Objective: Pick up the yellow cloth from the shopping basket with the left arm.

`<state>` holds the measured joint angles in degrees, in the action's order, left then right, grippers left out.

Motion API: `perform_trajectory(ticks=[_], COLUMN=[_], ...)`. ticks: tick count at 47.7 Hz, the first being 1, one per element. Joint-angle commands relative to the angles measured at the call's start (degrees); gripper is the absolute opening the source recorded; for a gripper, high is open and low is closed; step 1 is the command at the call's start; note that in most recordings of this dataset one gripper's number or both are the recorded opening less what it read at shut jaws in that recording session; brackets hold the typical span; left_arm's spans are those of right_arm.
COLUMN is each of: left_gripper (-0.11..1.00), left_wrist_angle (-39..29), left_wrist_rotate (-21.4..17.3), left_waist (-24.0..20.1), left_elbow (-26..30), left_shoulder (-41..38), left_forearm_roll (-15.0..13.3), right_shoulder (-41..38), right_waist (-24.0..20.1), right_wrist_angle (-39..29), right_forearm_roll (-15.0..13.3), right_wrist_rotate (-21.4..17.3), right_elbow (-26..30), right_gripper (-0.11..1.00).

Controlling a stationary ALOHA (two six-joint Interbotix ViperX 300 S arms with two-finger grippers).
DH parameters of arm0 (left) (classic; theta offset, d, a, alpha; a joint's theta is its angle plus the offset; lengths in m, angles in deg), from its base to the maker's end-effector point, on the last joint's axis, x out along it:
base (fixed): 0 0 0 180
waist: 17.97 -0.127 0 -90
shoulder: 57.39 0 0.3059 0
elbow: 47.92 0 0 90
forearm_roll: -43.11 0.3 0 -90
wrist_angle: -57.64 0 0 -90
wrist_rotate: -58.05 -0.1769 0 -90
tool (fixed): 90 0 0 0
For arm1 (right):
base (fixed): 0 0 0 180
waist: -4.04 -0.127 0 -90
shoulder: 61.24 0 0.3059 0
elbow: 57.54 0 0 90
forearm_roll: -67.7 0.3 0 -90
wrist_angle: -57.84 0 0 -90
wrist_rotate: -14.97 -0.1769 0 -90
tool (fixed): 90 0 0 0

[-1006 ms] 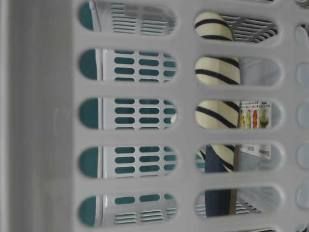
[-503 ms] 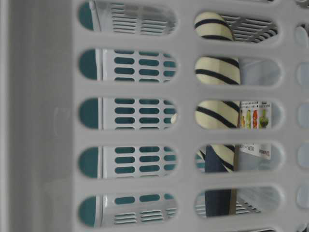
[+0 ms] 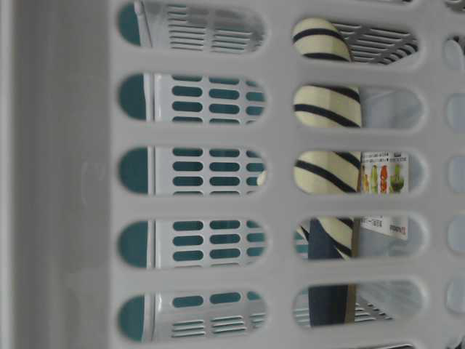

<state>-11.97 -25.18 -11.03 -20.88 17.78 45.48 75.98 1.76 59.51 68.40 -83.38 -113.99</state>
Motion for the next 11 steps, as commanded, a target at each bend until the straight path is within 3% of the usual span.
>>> perform_trajectory(ticks=[1, 11], left_gripper=[0.14, 0.14], left_wrist_angle=[0.2, 0.2], left_wrist_rotate=[0.0, 0.3], left_waist=[0.0, 0.0], left_elbow=[0.4, -0.6], left_shoulder=[1.8, 2.1], left_forearm_roll=[0.2, 0.2], right_shoulder=[0.2, 1.8], right_waist=[-0.3, -0.2], right_wrist_angle=[0.4, 0.1], right_forearm_roll=[0.2, 0.2], right_wrist_rotate=[-0.2, 0.0], right_elbow=[0.4, 0.4], right_gripper=[0.77, 0.77])
